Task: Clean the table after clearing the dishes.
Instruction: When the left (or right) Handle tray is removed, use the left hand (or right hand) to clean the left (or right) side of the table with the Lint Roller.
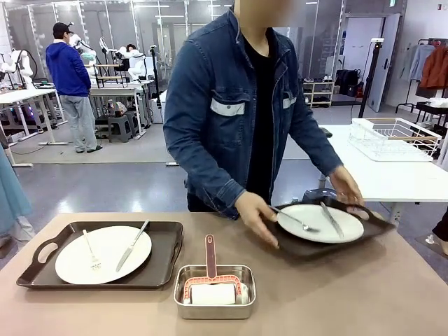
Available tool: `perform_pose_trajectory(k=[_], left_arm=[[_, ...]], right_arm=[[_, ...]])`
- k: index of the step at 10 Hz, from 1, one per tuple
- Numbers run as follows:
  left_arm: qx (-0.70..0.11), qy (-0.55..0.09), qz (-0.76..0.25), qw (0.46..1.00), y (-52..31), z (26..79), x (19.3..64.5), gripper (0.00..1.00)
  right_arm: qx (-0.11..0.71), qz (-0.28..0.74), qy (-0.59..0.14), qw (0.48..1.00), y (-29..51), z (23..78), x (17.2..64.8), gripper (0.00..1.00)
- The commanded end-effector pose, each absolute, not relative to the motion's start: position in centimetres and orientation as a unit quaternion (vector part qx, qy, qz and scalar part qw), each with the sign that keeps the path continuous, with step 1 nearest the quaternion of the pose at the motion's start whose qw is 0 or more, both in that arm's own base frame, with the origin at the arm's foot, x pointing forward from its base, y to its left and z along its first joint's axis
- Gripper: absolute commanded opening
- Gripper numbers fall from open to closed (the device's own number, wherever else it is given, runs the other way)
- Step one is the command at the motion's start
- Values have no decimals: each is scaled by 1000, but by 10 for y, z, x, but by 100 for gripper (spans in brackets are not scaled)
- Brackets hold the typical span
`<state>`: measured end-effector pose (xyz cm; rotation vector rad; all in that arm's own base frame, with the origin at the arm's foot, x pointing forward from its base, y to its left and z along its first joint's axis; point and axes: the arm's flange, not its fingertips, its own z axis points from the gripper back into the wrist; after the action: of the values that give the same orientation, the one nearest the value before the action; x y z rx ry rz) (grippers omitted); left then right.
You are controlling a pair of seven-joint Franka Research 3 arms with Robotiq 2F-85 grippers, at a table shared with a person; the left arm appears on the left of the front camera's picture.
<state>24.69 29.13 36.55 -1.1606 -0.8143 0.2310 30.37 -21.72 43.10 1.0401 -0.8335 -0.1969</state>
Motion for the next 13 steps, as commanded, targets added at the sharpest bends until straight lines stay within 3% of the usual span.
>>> perform_pose_trajectory(k=[1,4,8,11,13], left_arm=[[-532,-374,104,753,292,366,245,100],[-532,-374,104,753,292,366,245,100],[-532,-374,104,753,292,366,245,100],[-532,-374,104,753,292,366,245,100],[-532,-374,104,753,292,366,245,100]], right_arm=[[482,-91,-386,782,-217,431,304,100],[419,90,-358,829,-176,549,424,100],[334,283,-271,857,-74,659,536,100],[248,441,-183,843,48,694,584,100],[191,539,-103,814,140,670,589,100]])
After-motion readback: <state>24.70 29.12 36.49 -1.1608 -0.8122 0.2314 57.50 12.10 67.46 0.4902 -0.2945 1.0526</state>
